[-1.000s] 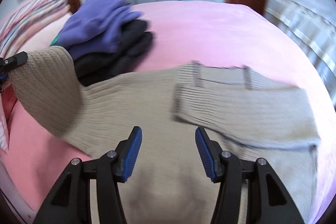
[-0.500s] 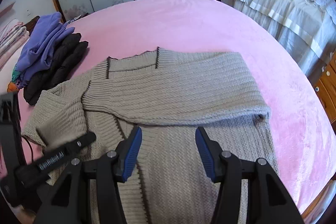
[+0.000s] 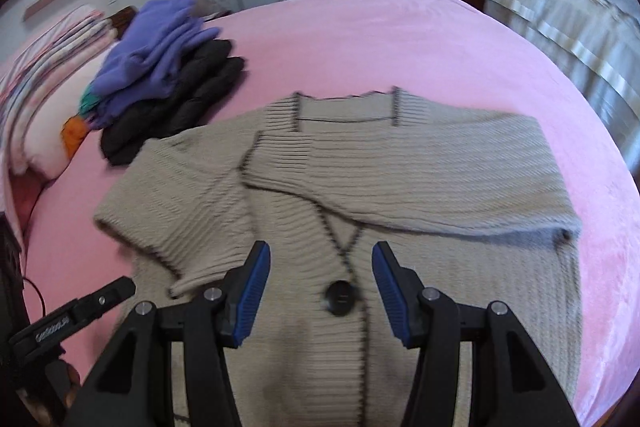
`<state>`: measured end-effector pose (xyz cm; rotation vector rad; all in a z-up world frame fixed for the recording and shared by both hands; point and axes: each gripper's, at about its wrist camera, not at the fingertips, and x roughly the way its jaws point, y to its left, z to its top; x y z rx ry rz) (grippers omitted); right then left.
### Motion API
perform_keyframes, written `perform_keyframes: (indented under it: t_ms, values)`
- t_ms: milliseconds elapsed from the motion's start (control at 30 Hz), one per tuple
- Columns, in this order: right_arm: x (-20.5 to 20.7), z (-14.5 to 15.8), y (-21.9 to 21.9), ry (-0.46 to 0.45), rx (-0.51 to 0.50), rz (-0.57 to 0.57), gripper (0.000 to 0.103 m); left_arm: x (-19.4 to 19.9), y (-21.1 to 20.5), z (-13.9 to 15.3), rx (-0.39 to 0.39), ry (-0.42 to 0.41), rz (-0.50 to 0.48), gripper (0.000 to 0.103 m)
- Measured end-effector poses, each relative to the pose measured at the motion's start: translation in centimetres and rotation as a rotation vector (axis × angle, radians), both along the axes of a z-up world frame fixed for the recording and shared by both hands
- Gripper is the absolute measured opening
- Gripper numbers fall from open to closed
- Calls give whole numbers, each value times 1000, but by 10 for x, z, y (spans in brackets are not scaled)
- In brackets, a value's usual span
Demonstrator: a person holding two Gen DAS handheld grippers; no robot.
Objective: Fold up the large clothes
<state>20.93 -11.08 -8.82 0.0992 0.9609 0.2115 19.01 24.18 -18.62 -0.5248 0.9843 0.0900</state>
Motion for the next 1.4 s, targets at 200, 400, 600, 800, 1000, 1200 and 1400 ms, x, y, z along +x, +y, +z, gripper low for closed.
perform_keyframes:
  t_ms: [200,400,600,800,1000,1200,1400]
  values:
    - [-12,-2,67,-36,-28,197,53,4,33,-8,38,21,75,57]
    - [-32,-16,110,-103,-166,344,53,3,44,-20,33,35,64,57]
    - [-45,-25,118,-174,-295,440,53,9,44,-30,30,55,54,57]
    - [-53,-45,126,-228,-443,509,53,27,46,-35,28,48,62,58]
    - [-53,-63,150,-332,-601,543,53,48,47,-37,10,41,64,58]
    - [-41,-75,167,-367,-698,578,14,62,38,-37,38,46,37,58]
    - [-21,-32,149,-403,-558,482,8,74,28,-36,54,49,35,58]
